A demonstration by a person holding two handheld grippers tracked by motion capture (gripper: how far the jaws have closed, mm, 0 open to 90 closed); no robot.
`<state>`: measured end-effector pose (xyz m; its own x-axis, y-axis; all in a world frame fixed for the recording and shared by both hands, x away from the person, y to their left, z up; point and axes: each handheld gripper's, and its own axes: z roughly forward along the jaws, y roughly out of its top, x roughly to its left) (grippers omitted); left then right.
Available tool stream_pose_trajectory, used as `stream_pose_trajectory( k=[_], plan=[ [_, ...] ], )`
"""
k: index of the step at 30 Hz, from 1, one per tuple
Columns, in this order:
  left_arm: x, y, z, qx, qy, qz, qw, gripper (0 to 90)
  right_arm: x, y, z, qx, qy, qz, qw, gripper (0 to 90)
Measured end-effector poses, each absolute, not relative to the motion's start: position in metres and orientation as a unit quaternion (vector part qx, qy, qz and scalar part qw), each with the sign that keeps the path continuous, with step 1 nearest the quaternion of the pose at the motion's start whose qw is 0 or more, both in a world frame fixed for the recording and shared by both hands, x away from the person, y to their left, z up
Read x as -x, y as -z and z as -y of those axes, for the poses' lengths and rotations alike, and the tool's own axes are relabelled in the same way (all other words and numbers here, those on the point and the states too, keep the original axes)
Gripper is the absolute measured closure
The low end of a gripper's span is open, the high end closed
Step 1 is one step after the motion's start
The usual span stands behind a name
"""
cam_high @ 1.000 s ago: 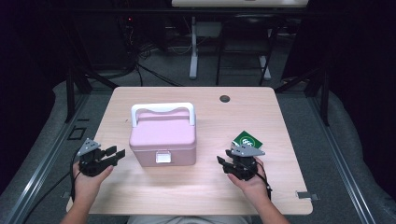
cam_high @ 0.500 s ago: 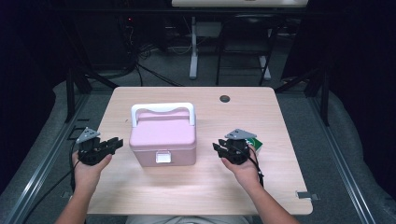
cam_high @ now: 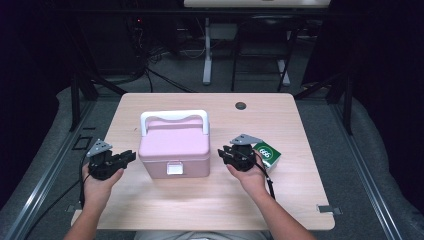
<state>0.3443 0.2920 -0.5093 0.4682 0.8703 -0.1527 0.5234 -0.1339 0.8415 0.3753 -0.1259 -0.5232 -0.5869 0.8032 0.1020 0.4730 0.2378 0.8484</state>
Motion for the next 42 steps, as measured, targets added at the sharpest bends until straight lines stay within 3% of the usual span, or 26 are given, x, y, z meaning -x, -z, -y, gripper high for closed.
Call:
stream_pose_trajectory(
  k=[17, 23, 28, 42],
  plan=[
    [-0.342, 0.512, -0.277, -0.734, -0.193, -0.465, 0.456, 82.0, -0.368, 0.527, 0.103, -0.410, -0.475, -0.755, 0.190, 73.0],
    [-0.340, 0.512, -0.273, -0.736, -0.189, -0.463, 0.457, 89.8, -0.365, 0.528, 0.099, -0.409, -0.478, -0.753, 0.194, 82.6],
    [-0.339, 0.512, -0.272, -0.738, -0.189, -0.460, 0.457, 90.0, -0.362, 0.527, 0.097, -0.405, -0.472, -0.756, 0.203, 89.9],
    [-0.334, 0.508, -0.265, -0.748, -0.183, -0.457, 0.446, 90.0, -0.352, 0.521, 0.103, -0.402, -0.461, -0.767, 0.195, 90.0]
  ],
)
